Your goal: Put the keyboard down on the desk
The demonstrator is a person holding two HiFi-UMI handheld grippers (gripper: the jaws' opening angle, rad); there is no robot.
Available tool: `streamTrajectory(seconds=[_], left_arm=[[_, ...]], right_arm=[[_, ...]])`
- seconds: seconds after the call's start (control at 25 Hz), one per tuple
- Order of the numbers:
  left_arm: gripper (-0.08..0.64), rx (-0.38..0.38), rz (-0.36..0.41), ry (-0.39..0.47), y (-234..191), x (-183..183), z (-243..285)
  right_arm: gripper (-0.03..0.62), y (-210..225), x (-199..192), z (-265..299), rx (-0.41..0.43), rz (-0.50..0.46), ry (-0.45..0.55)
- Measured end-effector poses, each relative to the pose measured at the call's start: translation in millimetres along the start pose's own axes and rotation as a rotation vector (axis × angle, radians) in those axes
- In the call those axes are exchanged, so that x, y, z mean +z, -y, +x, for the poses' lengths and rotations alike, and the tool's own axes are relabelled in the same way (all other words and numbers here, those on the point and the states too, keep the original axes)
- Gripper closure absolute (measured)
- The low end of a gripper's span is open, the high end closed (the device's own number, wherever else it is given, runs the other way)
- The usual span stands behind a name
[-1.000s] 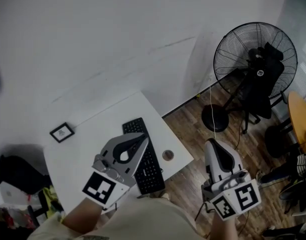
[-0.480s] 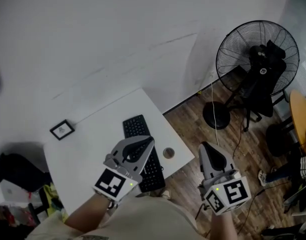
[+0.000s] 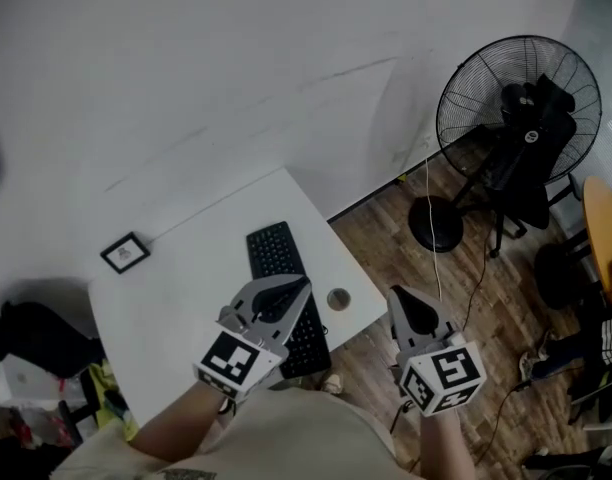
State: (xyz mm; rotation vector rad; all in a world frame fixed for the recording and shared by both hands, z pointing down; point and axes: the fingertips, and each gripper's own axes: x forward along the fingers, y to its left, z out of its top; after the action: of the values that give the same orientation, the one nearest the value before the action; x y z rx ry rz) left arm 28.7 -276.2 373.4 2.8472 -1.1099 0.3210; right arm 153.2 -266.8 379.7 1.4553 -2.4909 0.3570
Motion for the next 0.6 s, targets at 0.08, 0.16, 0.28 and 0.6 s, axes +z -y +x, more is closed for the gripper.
streamTrajectory(seconds=[0.08,0.16,0.28,0.6], left_arm=[[0.538,0.002,0.007,-0.006,1.7,-0.5,0.4],[0.538,0.007,0.026,-0.008,1.7,-1.2,0.4],[0.538,0.010,0.014,-0.023,3.4,-6.7,-2.0],[0.538,0.031,0.009,-0.030,4.8,-8.3,-5.3]], right_arm=[[0.568,-1.8,-1.5,0.1,0.016,-0.003,-0.007],[0.568,-4.6,-4.0,0.3,0.029,-0.010,-0.016],[0.568,-9.6,-8.4,0.1,0.040,-0.029,-0.031],[0.568,-14.2,-11.0,-0.4,0.052,-0.055,-0.047]])
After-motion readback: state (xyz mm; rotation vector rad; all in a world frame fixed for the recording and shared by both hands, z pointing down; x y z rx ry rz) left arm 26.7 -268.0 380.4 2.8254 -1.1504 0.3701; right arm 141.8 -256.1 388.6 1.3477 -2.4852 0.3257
